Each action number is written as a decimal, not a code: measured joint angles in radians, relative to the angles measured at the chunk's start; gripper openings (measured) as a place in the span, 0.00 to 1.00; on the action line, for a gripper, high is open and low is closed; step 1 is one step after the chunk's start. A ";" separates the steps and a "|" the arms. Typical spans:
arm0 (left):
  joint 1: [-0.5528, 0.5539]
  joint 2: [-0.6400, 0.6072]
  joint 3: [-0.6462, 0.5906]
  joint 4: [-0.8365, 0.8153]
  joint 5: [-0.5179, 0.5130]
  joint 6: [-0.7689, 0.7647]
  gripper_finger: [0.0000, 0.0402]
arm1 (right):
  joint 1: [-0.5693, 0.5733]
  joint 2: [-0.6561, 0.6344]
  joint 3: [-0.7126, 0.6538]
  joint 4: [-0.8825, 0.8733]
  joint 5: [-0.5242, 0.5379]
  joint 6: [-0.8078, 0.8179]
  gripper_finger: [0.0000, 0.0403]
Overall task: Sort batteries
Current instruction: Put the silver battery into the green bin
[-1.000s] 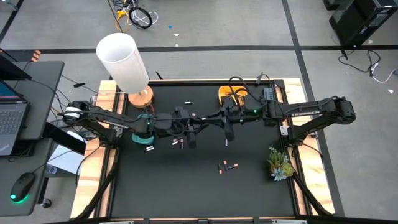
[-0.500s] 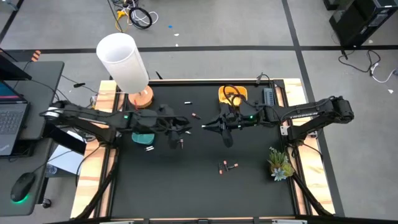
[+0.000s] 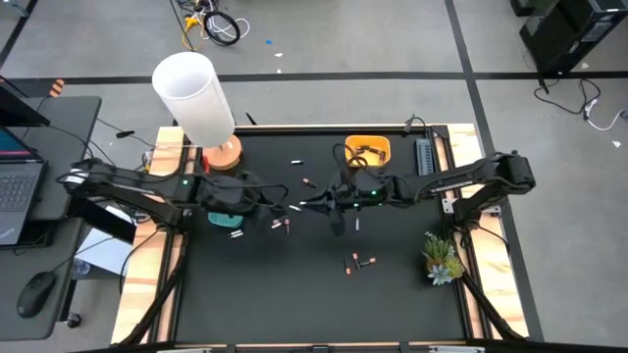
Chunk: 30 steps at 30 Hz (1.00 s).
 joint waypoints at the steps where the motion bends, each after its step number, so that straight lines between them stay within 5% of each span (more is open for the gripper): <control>1: 0.000 0.005 -0.001 -0.006 0.002 -0.011 0.34 | 0.000 0.018 0.019 -0.004 0.000 -0.004 0.09; 10: 0.017 0.010 0.000 0.003 0.036 -0.104 0.34 | 0.023 0.114 0.215 -0.226 0.032 -0.225 0.09; 30: 0.024 0.012 0.000 0.116 0.046 -0.117 0.34 | 0.049 0.115 0.219 -0.194 0.077 -0.374 0.09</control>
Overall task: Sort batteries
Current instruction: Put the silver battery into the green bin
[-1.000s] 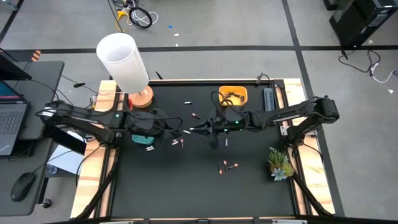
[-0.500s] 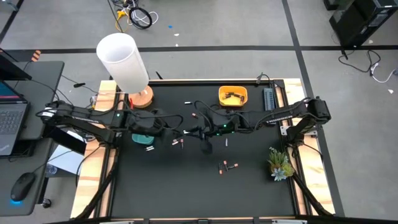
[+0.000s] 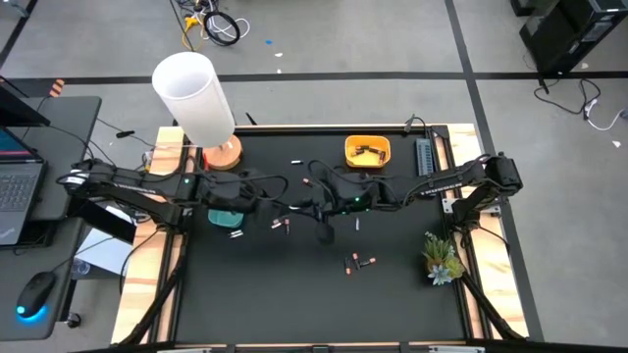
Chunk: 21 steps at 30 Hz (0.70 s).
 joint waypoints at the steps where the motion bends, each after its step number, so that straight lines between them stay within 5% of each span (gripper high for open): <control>1: 0.001 0.000 0.000 0.006 -0.003 0.000 0.34 | 0.000 0.000 0.000 0.010 0.000 -0.007 0.09; 21: 0.012 0.005 0.000 0.096 -0.035 -0.004 0.33 | 0.009 -0.009 -0.002 0.096 0.067 -0.060 0.09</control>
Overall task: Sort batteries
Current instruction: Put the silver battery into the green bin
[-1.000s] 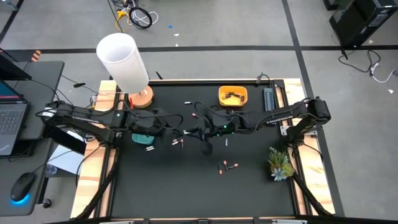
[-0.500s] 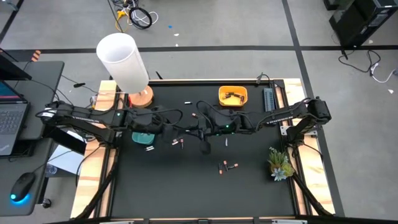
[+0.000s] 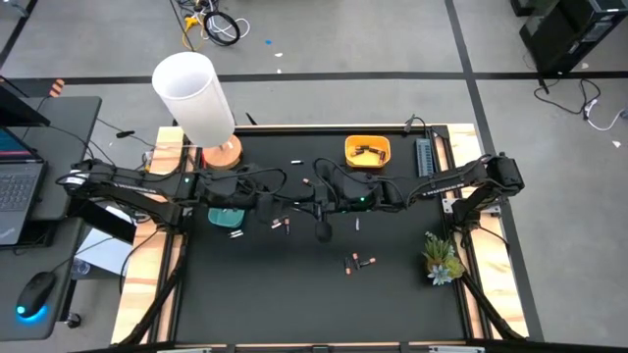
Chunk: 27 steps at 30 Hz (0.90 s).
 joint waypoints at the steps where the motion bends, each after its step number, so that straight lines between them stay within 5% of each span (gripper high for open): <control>1: 0.000 0.000 0.000 0.006 -0.009 0.004 0.32 | 0.001 -0.001 0.000 0.006 0.006 -0.007 0.09; 10: 0.000 -0.001 0.000 0.013 -0.061 0.034 0.09 | 0.014 -0.002 0.000 0.027 0.051 -0.037 0.10; 27: 0.000 0.004 0.000 -0.009 -0.109 0.061 0.09 | 0.009 0.000 0.001 -0.017 0.094 -0.011 0.30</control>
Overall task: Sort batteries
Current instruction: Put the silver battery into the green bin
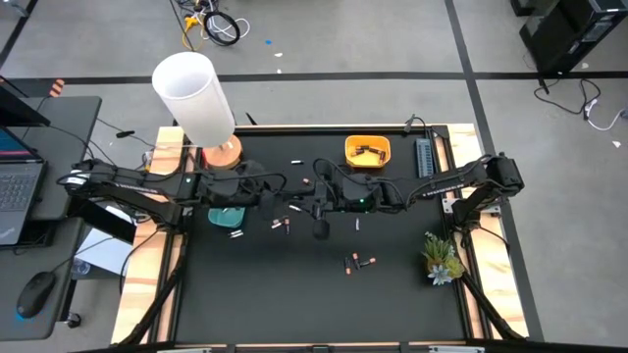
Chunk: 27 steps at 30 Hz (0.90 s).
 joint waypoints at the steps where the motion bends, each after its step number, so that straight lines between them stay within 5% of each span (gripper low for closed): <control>1: 0.000 0.000 0.000 0.000 0.000 0.000 0.09 | -0.002 0.000 0.001 -0.005 0.000 0.003 0.32; 19: 0.007 -0.002 0.000 -0.099 -0.036 -0.010 0.09 | -0.046 -0.008 0.002 -0.052 0.055 -0.075 0.40; 27: 0.039 -0.089 0.000 -0.443 -0.076 -0.058 0.09 | -0.070 -0.070 0.002 -0.226 0.083 -0.062 0.40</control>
